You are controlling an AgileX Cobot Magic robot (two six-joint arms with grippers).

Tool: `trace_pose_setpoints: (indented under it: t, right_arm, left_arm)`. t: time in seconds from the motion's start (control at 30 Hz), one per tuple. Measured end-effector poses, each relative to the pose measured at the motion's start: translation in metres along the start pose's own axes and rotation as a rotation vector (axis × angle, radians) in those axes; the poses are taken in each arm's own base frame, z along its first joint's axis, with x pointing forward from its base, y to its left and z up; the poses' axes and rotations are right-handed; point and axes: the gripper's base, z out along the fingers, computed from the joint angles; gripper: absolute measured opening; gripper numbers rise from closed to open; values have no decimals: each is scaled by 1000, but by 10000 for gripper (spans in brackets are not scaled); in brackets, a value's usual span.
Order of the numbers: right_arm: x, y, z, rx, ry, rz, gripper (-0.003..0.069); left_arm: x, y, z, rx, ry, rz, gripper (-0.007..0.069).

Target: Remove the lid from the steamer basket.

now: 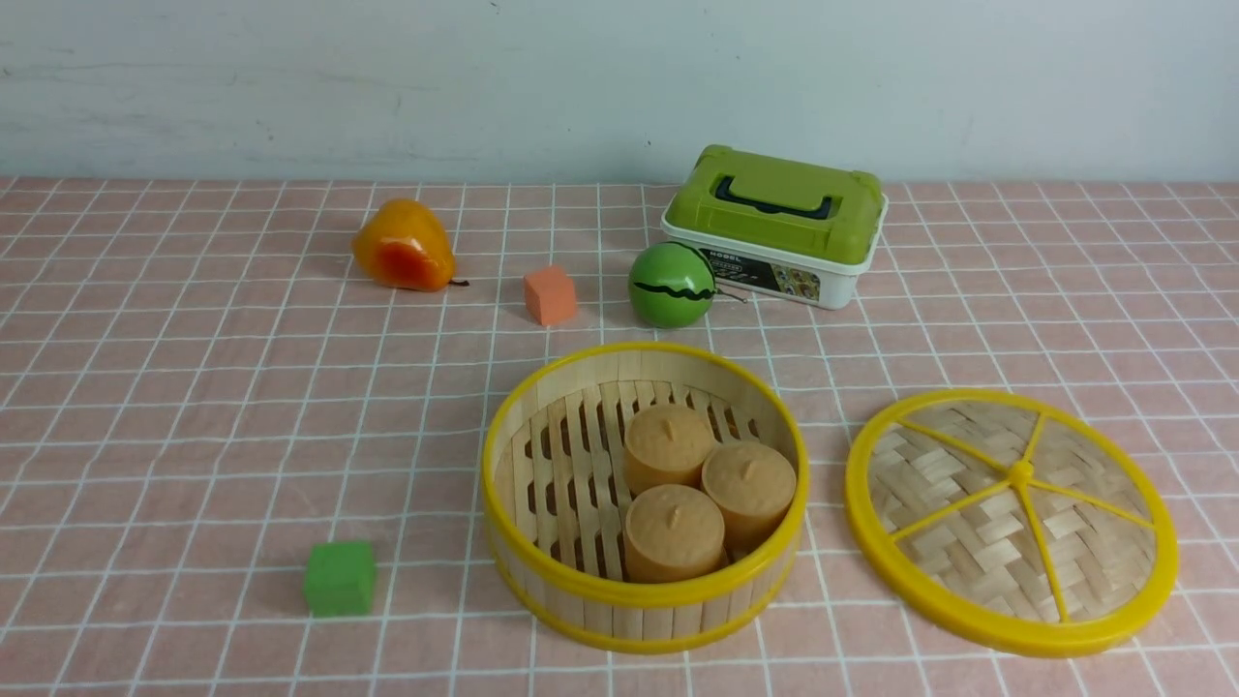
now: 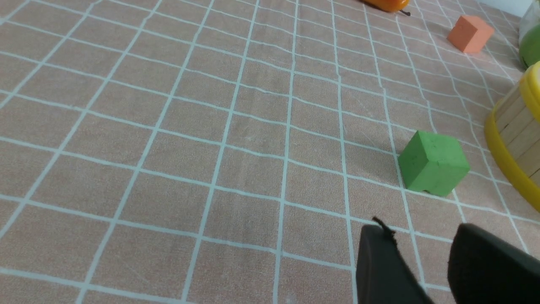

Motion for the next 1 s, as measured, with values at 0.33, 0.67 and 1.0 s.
trace_pose_setpoints:
  t: [0.33, 0.67, 1.0]
  right_arm:
    - [6, 2, -1, -14, 54, 0, -10]
    - [41, -11, 27, 106, -204, 20, -7]
    - [122, -19, 63, 198, -397, 71, -7]
  left_arm:
    - [0, 0, 0, 0, 0, 0, 239]
    - [0, 0, 0, -1, 2, 0, 239]
    - [0, 0, 0, -1, 3, 0, 239]
